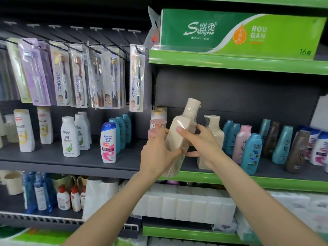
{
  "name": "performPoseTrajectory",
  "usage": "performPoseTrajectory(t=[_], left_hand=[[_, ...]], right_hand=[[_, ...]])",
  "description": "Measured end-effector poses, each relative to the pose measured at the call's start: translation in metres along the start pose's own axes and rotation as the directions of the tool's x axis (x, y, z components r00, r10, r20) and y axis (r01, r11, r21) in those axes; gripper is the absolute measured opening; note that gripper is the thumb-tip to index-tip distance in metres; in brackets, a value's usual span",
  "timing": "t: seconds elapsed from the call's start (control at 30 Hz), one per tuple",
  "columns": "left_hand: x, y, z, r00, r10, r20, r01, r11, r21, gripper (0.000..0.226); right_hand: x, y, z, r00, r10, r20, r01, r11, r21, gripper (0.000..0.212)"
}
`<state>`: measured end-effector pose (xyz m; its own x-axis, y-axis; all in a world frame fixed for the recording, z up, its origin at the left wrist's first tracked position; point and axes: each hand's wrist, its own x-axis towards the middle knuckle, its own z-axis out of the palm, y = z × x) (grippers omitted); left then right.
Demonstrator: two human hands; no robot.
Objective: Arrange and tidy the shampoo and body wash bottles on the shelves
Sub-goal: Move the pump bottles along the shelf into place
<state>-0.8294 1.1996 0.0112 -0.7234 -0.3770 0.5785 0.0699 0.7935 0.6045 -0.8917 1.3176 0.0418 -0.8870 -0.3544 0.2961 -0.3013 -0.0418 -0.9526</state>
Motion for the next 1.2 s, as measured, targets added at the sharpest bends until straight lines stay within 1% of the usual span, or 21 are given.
performPoseTrajectory(t=[0.07,0.1,0.13,0.2,0.23,0.3,0.33,0.37,0.4,0.47,0.5,0.57,0.63,0.7,0.8,0.83,0.93,0.97,1.03,1.1,1.2], left_hand=[[-0.002,0.003,-0.001,0.999,0.036,-0.018,-0.036,0.999,0.017,0.058],[0.0,0.001,-0.003,0.999,0.051,-0.002,-0.051,0.999,-0.008,0.061],[0.003,-0.003,-0.005,0.997,0.064,0.032,-0.061,0.995,-0.073,0.062],[0.011,-0.014,-0.012,0.984,0.089,0.156,-0.044,0.961,-0.275,0.063],[0.015,-0.019,-0.015,0.968,0.106,0.229,-0.019,0.935,-0.354,0.069],[0.019,-0.025,-0.017,0.911,0.122,0.394,0.063,0.903,-0.425,0.082],[0.018,-0.025,-0.017,0.88,0.135,0.455,0.098,0.886,-0.453,0.08],[0.016,-0.024,-0.015,0.866,0.144,0.478,0.12,0.869,-0.479,0.076],[0.015,-0.023,-0.011,0.879,0.146,0.455,0.115,0.859,-0.498,0.075],[0.013,-0.023,-0.006,0.927,0.123,0.355,0.073,0.868,-0.491,0.08],[0.013,-0.023,-0.003,0.947,0.102,0.303,0.057,0.879,-0.474,0.078],[0.012,-0.021,-0.001,0.974,0.062,0.219,0.037,0.907,-0.42,0.07],[0.014,-0.019,0.003,0.985,0.071,0.158,-0.023,0.957,-0.289,0.081],[0.015,-0.013,0.006,0.988,0.088,0.126,-0.068,0.986,-0.152,0.09],[0.024,-0.007,0.01,0.983,0.085,0.161,-0.078,0.996,-0.047,0.091],[0.029,-0.006,0.01,0.979,0.096,0.178,-0.083,0.994,-0.074,0.089],[0.045,-0.008,0.012,0.97,0.108,0.22,-0.025,0.936,-0.35,0.073],[0.05,-0.007,0.013,0.963,0.13,0.237,-0.026,0.917,-0.399,0.069],[0.058,-0.003,0.019,0.946,0.19,0.263,-0.059,0.897,-0.438,0.068],[0.069,0.001,0.025,0.942,0.217,0.256,-0.072,0.875,-0.479,0.068],[0.087,0.005,0.037,0.969,0.18,0.167,-0.073,0.861,-0.503,0.072]], right_hand=[[0.003,0.001,-0.001,0.999,0.007,-0.048,-0.002,0.996,0.093,0.034],[0.004,0.0,-0.003,0.999,0.005,-0.05,0.002,0.99,0.144,0.027],[0.005,0.001,-0.006,0.999,-0.008,-0.032,0.014,0.982,0.187,0.023],[0.004,0.001,-0.014,0.998,-0.05,0.028,0.043,0.975,0.22,0.019],[0.003,0.0,-0.017,0.996,-0.064,0.062,0.049,0.973,0.224,0.018],[0.002,0.0,-0.021,0.988,-0.077,0.133,0.042,0.968,0.249,0.018],[0.002,0.0,-0.022,0.983,-0.078,0.166,0.031,0.963,0.266,0.019],[0.001,0.0,-0.023,0.978,-0.077,0.196,0.018,0.959,0.283,0.021],[0.001,0.001,-0.024,0.973,-0.072,0.221,0.004,0.955,0.295,0.026],[0.002,0.002,-0.026,0.969,-0.05,0.242,-0.022,0.958,0.284,0.036],[0.003,0.0,-0.026,0.972,-0.043,0.231,-0.015,0.97,0.241,0.038],[0.005,-0.004,-0.024,0.984,-0.048,0.171,0.032,0.995,0.096,0.035],[0.008,-0.009,-0.022,0.995,-0.047,0.089,0.048,0.999,-0.006,0.033],[0.013,-0.01,-0.021,0.998,-0.045,0.032,0.046,0.999,-0.026,0.033],[0.021,-0.006,-0.026,0.999,-0.037,-0.025,0.037,0.999,-0.011,0.029],[0.023,-0.004,-0.03,0.999,-0.04,-0.034,0.04,0.999,-0.007,0.029],[0.032,0.001,-0.044,0.997,-0.073,-0.008,0.073,0.997,-0.01,0.028],[0.036,0.002,-0.048,0.996,-0.087,0.015,0.087,0.996,-0.017,0.029],[0.044,0.003,-0.056,0.992,-0.107,0.065,0.107,0.994,-0.011,0.03],[0.056,0.004,-0.063,0.985,-0.126,0.116,0.128,0.992,-0.007,0.031],[0.081,-0.004,-0.073,0.968,-0.201,0.148,0.214,0.974,-0.081,0.032]])
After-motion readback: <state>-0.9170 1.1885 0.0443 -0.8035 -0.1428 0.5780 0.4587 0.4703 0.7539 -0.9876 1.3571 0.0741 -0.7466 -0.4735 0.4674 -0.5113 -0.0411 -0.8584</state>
